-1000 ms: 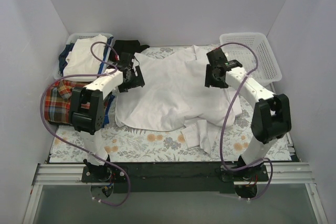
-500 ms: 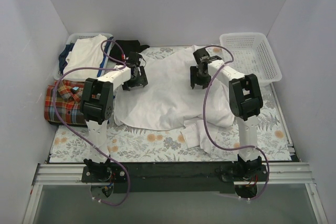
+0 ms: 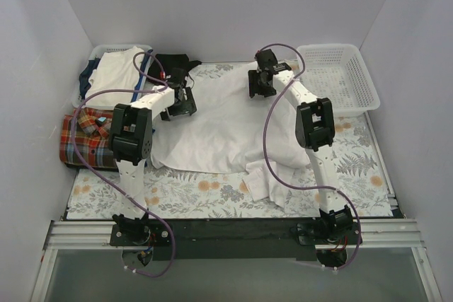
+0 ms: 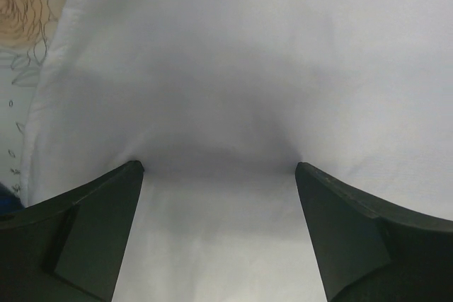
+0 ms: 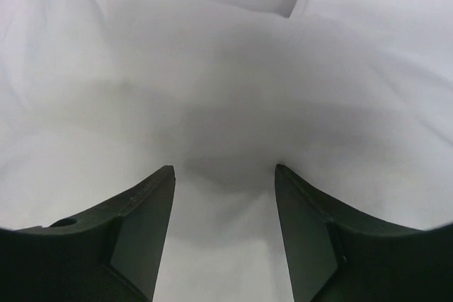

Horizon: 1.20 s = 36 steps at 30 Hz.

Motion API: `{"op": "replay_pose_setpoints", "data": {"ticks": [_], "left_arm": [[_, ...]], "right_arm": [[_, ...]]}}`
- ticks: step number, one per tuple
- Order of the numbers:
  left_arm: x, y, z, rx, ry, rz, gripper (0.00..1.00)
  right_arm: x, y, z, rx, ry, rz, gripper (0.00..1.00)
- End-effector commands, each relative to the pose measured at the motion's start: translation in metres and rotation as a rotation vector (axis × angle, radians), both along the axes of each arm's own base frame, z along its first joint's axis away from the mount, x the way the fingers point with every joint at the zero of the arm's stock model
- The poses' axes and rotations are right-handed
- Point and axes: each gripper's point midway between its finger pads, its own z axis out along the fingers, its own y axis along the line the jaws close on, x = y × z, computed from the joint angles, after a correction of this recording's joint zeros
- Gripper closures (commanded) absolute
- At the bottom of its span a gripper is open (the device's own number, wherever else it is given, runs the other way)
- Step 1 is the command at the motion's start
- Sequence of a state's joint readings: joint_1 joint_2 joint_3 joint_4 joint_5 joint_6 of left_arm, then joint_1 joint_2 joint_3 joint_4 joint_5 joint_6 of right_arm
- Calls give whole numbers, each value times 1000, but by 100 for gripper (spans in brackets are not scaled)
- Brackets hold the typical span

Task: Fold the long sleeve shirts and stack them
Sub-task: Flatten the shirt out

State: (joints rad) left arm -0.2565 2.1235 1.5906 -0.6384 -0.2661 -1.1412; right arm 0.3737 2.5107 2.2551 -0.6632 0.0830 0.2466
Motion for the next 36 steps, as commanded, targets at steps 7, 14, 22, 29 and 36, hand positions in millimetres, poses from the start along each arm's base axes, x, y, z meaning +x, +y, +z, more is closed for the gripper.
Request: {"op": "replay_pose_setpoints", "data": {"ticks": [7, 14, 22, 29, 36], "left_arm": [[33, 4, 52, -12, -119, 1, 6], [-3, 8, 36, -60, -103, -13, 5], [-15, -4, 29, -133, -94, -46, 6], [-55, 14, -26, -65, 51, 13, 8], [-93, 44, -47, 50, 126, 103, 8]], "right_arm": [[1, -30, 162, -13, -333, -16, 30], [-81, -71, 144, -96, -211, -60, 30], [-166, -96, 58, -115, 36, -134, 31], [-181, -90, 6, -105, 157, -120, 32], [-158, -67, -22, -52, 204, -77, 33]]}}
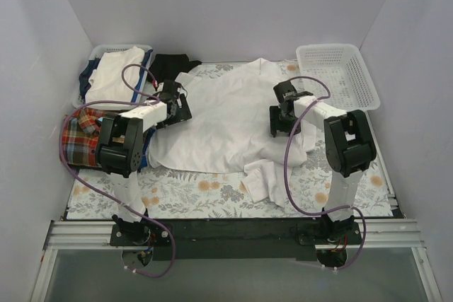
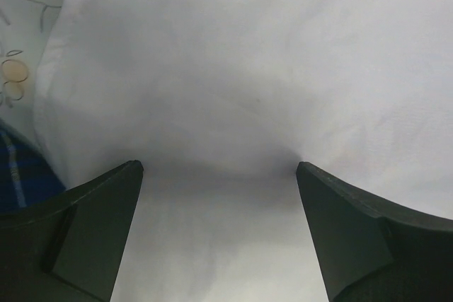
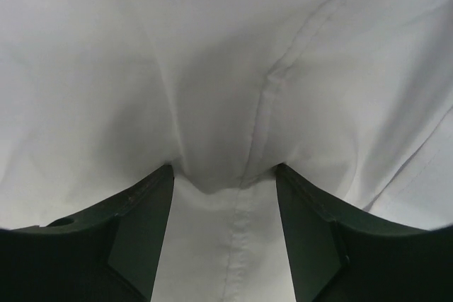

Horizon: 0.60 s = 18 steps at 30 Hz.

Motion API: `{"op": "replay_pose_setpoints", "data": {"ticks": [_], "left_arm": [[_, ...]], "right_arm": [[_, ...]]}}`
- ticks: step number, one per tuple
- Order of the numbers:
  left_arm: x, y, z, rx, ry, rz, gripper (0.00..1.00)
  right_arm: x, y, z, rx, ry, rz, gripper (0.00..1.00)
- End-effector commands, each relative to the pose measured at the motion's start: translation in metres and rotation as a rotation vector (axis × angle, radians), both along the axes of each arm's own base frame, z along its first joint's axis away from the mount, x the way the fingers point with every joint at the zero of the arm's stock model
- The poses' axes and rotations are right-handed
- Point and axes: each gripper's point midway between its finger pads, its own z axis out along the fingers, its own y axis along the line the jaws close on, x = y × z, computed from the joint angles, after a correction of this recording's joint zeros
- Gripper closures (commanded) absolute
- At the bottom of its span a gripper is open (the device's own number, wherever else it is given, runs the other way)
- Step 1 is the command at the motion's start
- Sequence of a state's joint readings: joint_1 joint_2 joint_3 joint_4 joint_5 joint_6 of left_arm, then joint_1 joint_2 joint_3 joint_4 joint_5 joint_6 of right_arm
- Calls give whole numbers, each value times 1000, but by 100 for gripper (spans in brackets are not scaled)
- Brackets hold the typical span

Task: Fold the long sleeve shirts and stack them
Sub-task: Flatten the shirt out

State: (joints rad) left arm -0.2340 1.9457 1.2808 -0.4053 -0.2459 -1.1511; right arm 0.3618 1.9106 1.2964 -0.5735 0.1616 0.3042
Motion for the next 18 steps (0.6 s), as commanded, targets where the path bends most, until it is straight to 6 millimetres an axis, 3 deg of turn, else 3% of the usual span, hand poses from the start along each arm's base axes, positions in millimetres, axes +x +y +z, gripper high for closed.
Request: {"op": "replay_pose_setpoints", "data": {"ticks": [1, 2, 5, 7, 10, 12, 15, 18], "left_arm": [[-73, 36, -48, 112, 235, 96, 8], [-76, 39, -50, 117, 241, 113, 8], [-86, 50, -53, 138, 261, 144, 7], [-83, 53, -53, 127, 255, 147, 7], [-59, 43, -48, 88, 218, 110, 6], [-31, 32, -41, 56, 186, 82, 6], [2, 19, -28, 18, 135, 44, 6], [24, 14, -8, 6, 80, 26, 6]], "right_arm": [[31, 27, -17, 88, -9, 21, 33], [43, 32, -11, 102, -32, 24, 33], [56, 40, -18, 116, -28, 42, 33], [69, 42, -16, 103, -46, 46, 33], [83, 33, -12, 56, -66, 29, 33], [91, 24, -7, 41, -76, 4, 33], [104, 1, -4, 33, -80, -57, 34], [126, -15, 17, 55, -137, -77, 35]]}}
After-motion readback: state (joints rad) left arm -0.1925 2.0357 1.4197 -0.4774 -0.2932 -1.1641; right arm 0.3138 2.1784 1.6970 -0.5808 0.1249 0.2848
